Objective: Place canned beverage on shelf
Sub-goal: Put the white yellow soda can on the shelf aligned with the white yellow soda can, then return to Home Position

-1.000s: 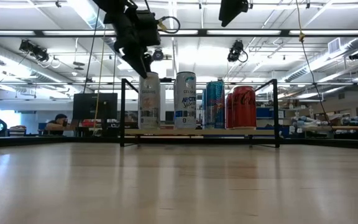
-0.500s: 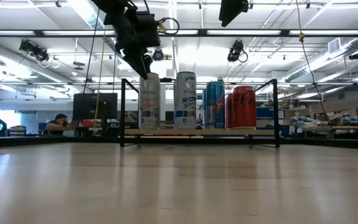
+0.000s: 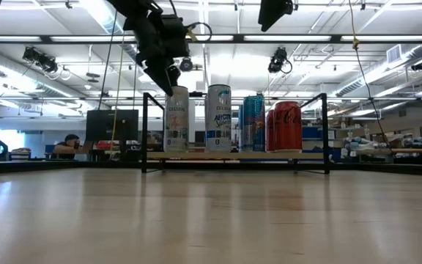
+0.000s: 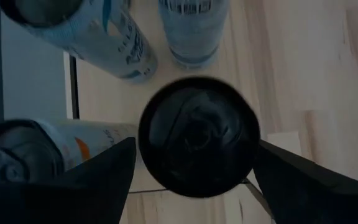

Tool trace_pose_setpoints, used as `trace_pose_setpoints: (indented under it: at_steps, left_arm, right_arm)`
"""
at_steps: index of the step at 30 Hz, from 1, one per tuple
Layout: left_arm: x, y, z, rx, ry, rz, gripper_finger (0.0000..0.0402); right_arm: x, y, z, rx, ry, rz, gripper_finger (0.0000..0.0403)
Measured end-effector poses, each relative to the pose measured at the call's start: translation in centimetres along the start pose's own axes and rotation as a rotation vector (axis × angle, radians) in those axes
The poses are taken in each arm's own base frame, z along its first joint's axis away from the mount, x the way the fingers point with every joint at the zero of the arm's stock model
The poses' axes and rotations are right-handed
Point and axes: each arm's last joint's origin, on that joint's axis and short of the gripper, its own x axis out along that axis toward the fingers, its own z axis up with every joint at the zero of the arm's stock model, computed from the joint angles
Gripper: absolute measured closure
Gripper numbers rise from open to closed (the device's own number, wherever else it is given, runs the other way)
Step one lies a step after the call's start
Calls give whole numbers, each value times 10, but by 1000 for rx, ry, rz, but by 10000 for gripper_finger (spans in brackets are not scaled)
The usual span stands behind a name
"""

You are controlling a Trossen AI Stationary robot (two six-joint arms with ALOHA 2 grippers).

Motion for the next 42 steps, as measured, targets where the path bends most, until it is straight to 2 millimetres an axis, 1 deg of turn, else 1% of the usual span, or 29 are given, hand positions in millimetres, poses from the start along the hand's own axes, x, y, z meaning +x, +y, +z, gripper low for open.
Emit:
trace_pose_setpoints:
  at_steps: [4,7,10,13,17,19,21,23,26,28,30,32,35,39,42]
  left_arm:
    - [-10,2,6,-16,-25,12,86]
    - [-26,3,14,-34,-56,18,86]
    - [-48,2,24,-44,-109,-9,86]
    - [-77,-1,34,-60,-192,-60,86]
    - [-113,-8,42,-79,-303,-135,86]
    - [-130,-13,39,-70,-359,-179,86]
    - [-148,-23,33,-54,-398,-204,86]
    - [-163,-32,25,-44,-415,-228,86]
    - [-181,-47,13,-12,-478,-292,86]
    - [-193,-60,4,24,-523,-325,86]
    - [-202,-72,-4,53,-568,-342,86]
    - [-207,-84,-13,76,-590,-354,86]
    - [-209,-102,-27,91,-594,-362,86]
    - [-204,-126,-52,116,-618,-383,86]
    - [-194,-143,-71,135,-674,-420,86]
  right_arm:
    - [-1,0,1,-4,-13,1,208]
    - [-6,-1,0,-8,-38,5,208]
    - [-20,-3,-5,-19,-78,15,208]
    - [-44,-7,-15,-11,-145,31,208]
    - [-87,-13,-34,-6,-308,46,208]
    - [-109,-15,-44,-6,-412,53,208]
    - [-130,-18,-57,-3,-491,62,208]
    - [-146,-19,-70,4,-545,75,208]
    - [-165,-19,-88,3,-598,108,208]
    - [-173,-18,-97,-15,-615,121,208]
    - [-177,-17,-105,-21,-635,108,208]
    - [-177,-17,-113,-21,-644,80,208]
    - [-168,-16,-125,-18,-647,55,208]
    - [-140,-10,-139,-26,-671,85,208]
    - [-114,-5,-152,-18,-719,112,208]
